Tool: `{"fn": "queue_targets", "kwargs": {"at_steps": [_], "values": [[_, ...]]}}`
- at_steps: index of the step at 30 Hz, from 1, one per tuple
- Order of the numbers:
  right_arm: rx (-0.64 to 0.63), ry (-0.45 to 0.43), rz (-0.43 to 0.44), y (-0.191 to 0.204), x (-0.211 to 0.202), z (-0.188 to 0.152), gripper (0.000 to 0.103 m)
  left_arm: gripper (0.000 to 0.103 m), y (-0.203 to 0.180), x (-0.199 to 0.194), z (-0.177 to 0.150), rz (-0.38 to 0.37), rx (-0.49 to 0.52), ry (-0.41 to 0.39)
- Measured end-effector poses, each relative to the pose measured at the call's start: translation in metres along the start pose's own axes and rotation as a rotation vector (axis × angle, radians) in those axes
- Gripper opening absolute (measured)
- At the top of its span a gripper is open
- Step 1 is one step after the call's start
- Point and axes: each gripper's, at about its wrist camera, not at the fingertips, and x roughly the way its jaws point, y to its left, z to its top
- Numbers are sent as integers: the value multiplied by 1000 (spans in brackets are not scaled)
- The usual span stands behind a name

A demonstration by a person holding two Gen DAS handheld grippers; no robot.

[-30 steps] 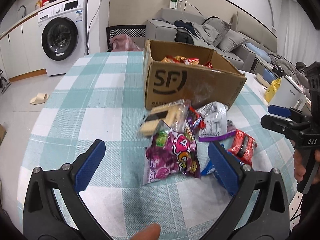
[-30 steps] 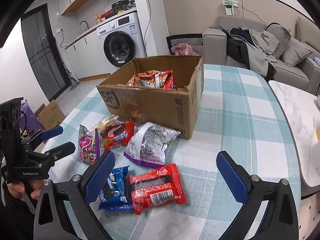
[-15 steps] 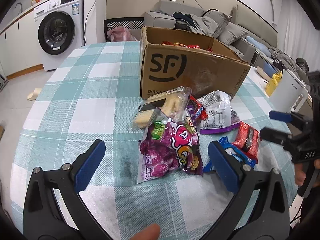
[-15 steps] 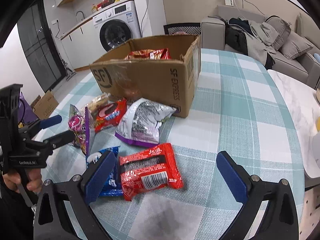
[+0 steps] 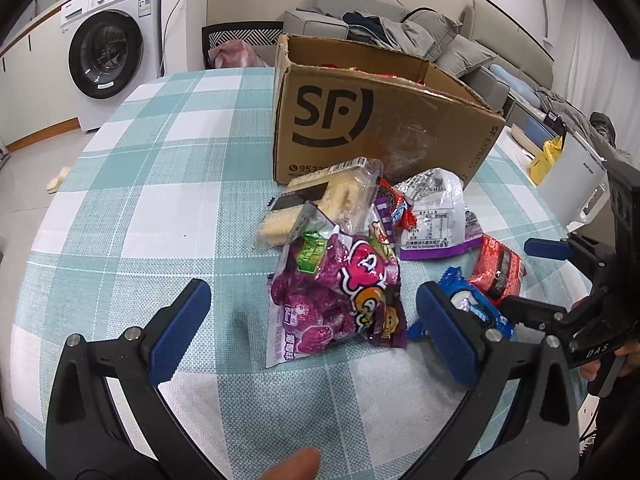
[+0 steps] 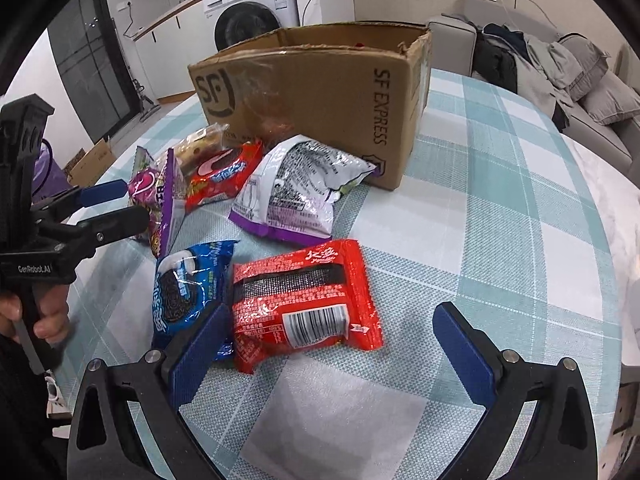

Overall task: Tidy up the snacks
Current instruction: 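Grasp the purple candy bag with the left gripper while the right grasps the red pack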

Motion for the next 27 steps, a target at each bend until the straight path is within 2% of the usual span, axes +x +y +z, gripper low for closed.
{"fn": "queue_targets", "kwargs": {"at_steps": [3, 8, 17, 20, 23, 27], "values": [[-9, 7, -41, 1, 7, 2, 103, 102, 1, 5, 0, 4, -4, 9], [9, 16, -54, -8, 12, 6, 103, 102, 6, 13, 1, 7, -21, 28], [49, -7, -18, -22, 14, 8, 101, 102, 9, 27, 3, -23, -25, 52], [52, -17, -7, -21, 14, 7, 96, 101, 11, 30, 3, -20, -28, 53], [39, -24, -2, -16, 12, 7, 86, 89, 12, 31, 4, -65, -31, 64], [29, -25, 13, -11, 9, 6, 75, 65, 10, 29, 4, -125, -18, 74]]}}
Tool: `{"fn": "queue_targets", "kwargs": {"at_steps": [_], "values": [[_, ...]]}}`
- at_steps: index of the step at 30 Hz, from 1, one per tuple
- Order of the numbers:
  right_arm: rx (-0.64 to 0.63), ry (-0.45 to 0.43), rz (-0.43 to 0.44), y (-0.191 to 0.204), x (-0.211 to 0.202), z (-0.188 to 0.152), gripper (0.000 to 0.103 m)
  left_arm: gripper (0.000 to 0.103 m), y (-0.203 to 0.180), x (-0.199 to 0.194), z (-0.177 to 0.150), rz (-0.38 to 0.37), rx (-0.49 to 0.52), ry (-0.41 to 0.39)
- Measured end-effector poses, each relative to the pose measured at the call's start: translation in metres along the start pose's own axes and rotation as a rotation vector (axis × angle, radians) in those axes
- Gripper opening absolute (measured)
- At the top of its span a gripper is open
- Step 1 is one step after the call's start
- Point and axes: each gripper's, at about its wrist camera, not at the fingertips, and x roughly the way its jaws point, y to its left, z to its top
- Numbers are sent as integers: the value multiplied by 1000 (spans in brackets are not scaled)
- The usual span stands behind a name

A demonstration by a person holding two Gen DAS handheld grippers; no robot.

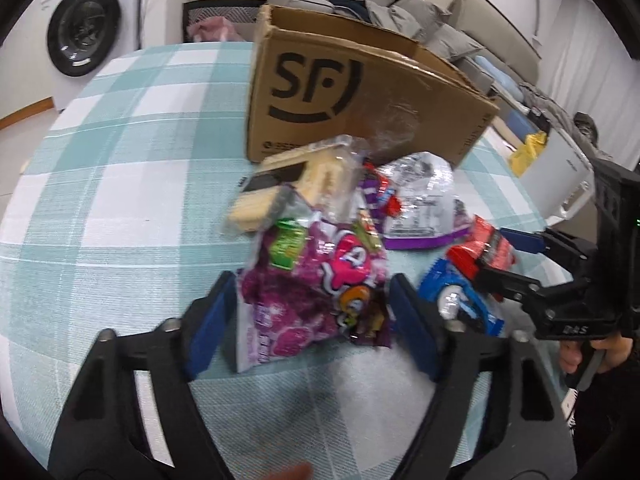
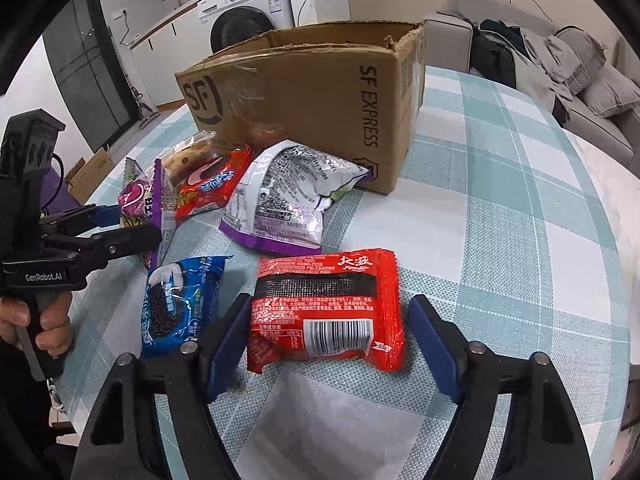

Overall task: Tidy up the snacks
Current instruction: 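Grasp the purple candy bag with the left gripper while the right grasps the red pack, then carry both bags over the cardboard box and open both grippers to drop them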

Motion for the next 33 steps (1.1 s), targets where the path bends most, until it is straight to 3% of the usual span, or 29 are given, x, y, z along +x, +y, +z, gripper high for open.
{"fn": "queue_targets", "kwargs": {"at_steps": [2, 4, 7, 12, 33], "values": [[-5, -3, 3, 2, -2, -1, 71, 61, -3, -3, -2, -7, 4, -7], [-9, -10, 14, 3, -5, -3, 66, 49, -2, -6, -2, -12, 8, -14], [-8, -23, 38, 5, -10, -5, 56, 46, 0, -8, -5, -21, 0, -10], [-4, -44, 49, 5, -16, -8, 52, 45, -1, -14, -11, -39, -3, -15], [8, -208, 95, 16, -74, -1, 52, 45, -21, -84, -7, -37, 8, -154]]}}
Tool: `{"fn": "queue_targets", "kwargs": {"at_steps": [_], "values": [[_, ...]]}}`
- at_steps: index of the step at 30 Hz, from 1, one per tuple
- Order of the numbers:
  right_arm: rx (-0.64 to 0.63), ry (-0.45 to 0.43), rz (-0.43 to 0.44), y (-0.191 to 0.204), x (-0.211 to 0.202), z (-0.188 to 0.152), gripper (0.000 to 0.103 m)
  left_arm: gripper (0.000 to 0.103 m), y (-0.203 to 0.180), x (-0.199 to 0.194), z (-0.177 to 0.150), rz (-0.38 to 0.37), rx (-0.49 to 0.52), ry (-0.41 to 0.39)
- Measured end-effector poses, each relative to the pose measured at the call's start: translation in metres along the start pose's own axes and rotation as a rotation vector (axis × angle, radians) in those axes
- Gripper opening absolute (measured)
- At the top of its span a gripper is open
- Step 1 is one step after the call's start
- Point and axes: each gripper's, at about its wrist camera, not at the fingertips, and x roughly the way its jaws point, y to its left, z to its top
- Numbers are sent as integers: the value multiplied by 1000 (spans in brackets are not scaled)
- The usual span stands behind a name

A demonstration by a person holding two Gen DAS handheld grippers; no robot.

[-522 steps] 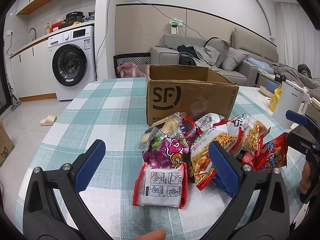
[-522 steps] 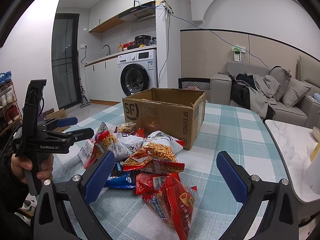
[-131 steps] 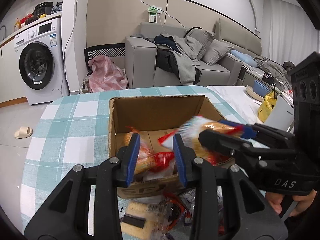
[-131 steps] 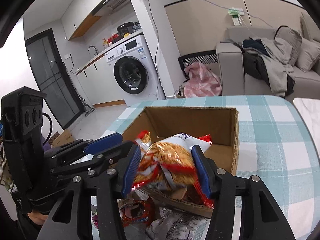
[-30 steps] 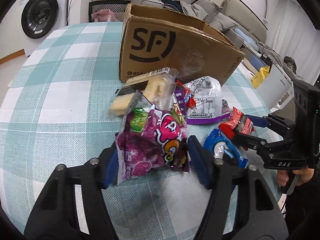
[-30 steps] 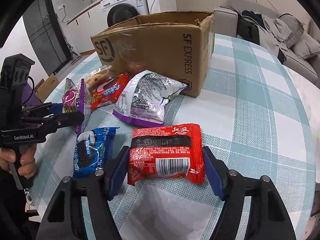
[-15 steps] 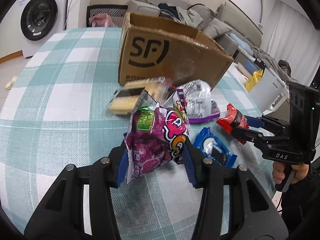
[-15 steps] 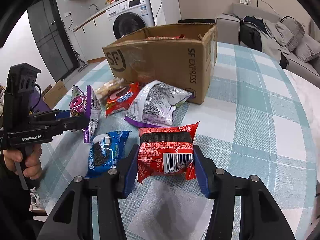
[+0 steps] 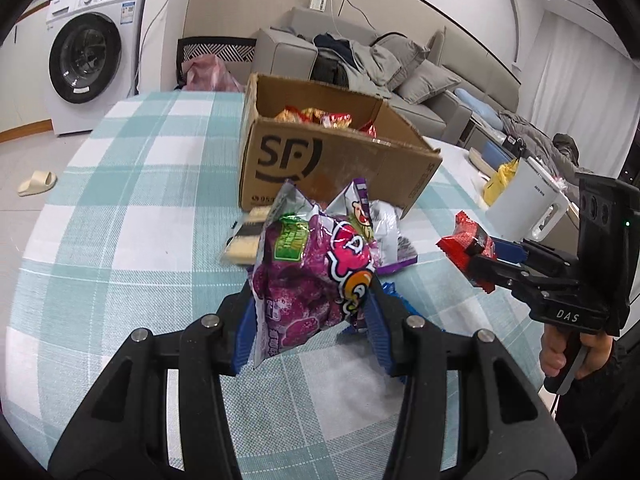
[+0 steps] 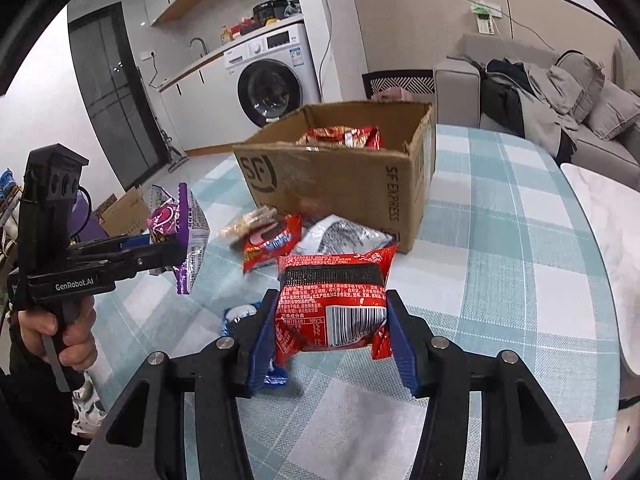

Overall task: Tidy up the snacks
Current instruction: 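Carry both bags over the cardboard box and open both grippers to drop them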

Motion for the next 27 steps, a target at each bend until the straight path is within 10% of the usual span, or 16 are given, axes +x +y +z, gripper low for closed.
{"fn": "queue_targets", "kwargs": {"at_steps": [27], "values": [[20, -175, -9, 9, -39, 70, 52, 45, -20, -40, 80, 28, 23, -148]]}}
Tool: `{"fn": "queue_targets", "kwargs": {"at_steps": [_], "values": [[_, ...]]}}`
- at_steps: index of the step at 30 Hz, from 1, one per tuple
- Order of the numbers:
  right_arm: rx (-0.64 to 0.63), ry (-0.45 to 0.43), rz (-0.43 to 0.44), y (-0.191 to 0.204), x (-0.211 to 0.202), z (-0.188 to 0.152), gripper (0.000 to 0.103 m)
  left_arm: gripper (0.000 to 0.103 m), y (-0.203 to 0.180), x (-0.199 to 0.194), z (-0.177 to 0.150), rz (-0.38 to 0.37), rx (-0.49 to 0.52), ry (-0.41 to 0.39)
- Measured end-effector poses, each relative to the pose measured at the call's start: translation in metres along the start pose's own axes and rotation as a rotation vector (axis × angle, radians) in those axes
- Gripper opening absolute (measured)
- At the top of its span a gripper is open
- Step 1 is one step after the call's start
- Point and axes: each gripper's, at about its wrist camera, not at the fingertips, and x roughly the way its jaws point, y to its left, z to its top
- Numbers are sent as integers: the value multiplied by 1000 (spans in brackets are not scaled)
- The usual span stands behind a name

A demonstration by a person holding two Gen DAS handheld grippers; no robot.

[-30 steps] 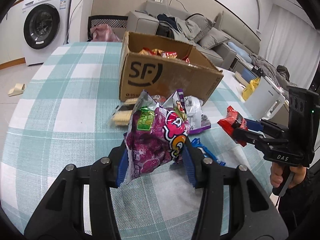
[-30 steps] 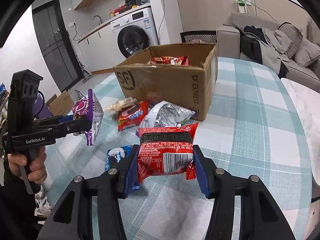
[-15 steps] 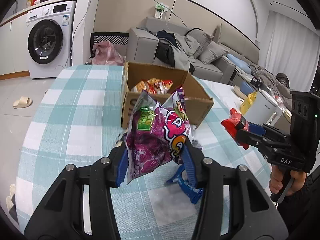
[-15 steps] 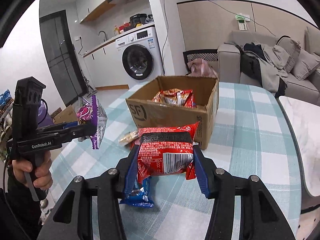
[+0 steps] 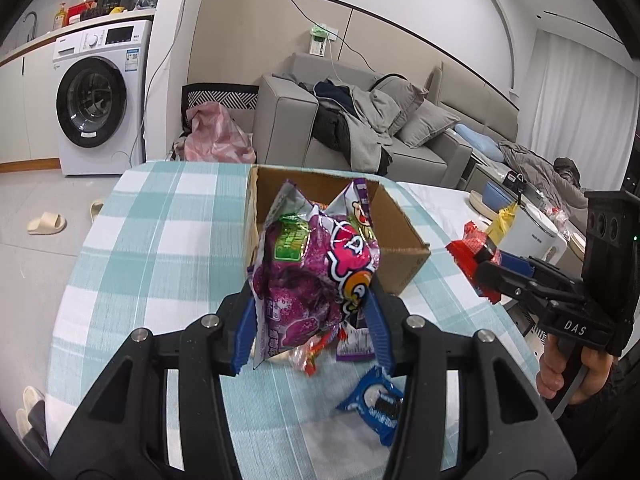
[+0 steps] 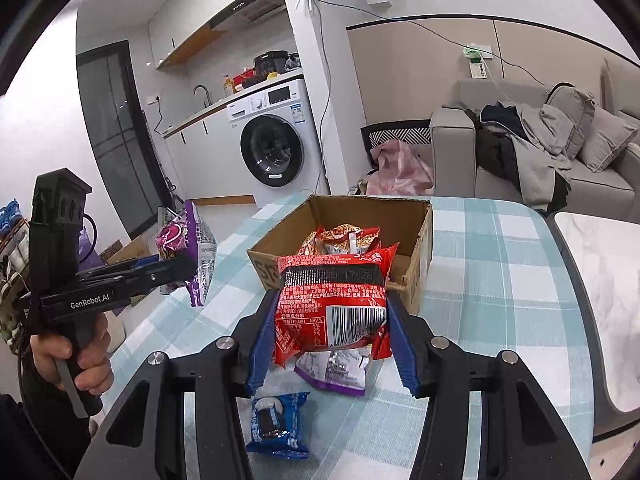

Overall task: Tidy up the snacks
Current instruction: 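Carry both bags over the cardboard box and open both grippers to drop them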

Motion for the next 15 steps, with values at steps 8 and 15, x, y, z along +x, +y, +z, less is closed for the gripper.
{"fn": "queue_targets", "kwargs": {"at_steps": [8, 15], "values": [[39, -19, -2, -8, 12, 16, 52, 45, 0, 22, 22, 4, 21, -10], [69, -5, 10, -16, 33, 27, 52, 45, 5, 61, 38, 12, 26, 7]]}}
